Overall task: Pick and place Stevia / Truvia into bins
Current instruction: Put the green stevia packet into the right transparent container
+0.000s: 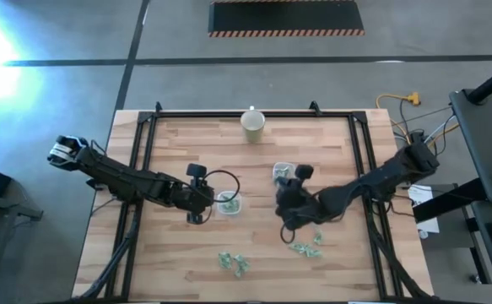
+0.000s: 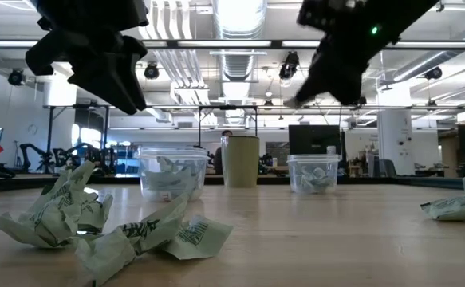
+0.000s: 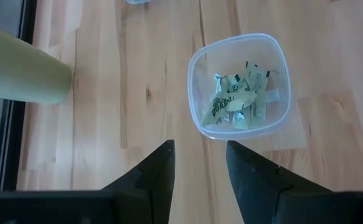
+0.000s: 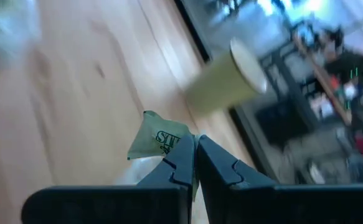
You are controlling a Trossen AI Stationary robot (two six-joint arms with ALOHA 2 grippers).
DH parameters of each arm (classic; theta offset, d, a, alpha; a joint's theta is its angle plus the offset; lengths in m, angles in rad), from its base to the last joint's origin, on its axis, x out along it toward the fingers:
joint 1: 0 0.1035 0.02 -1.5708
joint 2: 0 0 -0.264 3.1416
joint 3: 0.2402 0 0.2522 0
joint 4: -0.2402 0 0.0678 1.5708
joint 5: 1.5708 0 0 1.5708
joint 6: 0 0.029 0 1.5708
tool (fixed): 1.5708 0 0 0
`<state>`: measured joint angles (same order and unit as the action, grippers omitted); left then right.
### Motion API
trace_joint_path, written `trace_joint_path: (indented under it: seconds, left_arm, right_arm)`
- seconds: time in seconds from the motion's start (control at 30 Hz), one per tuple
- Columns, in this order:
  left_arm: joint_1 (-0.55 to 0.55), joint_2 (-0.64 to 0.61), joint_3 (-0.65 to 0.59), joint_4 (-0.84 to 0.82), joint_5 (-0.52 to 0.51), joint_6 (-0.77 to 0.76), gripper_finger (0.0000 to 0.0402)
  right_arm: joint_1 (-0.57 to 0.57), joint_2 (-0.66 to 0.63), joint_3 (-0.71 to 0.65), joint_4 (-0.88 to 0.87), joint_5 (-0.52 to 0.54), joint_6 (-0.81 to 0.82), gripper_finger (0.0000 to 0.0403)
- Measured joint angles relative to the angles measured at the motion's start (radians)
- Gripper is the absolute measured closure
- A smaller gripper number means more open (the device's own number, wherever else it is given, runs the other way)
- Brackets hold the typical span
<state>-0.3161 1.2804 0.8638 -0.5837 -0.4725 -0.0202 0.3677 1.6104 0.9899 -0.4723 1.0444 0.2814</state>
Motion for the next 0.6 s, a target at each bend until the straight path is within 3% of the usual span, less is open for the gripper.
trace_joint_path:
  seconds: [0.23,0.43,0.6]
  left_arm:
    - [0.000,0.000,-0.003,0.000,0.000,0.000,0.0273]
    - [0.000,0.000,-0.003,0.000,0.000,0.000,0.0273]
    - [0.000,0.000,-0.003,0.000,0.000,0.001,0.0273]
  right_arm:
    - [-0.104,0.001,-0.047,-0.075,-0.062,0.114,0.0394]
    - [-0.165,0.001,-0.074,-0.071,-0.165,0.119,0.0394]
    - [-0.180,0.001,-0.076,-0.069,-0.182,0.120,0.0394]
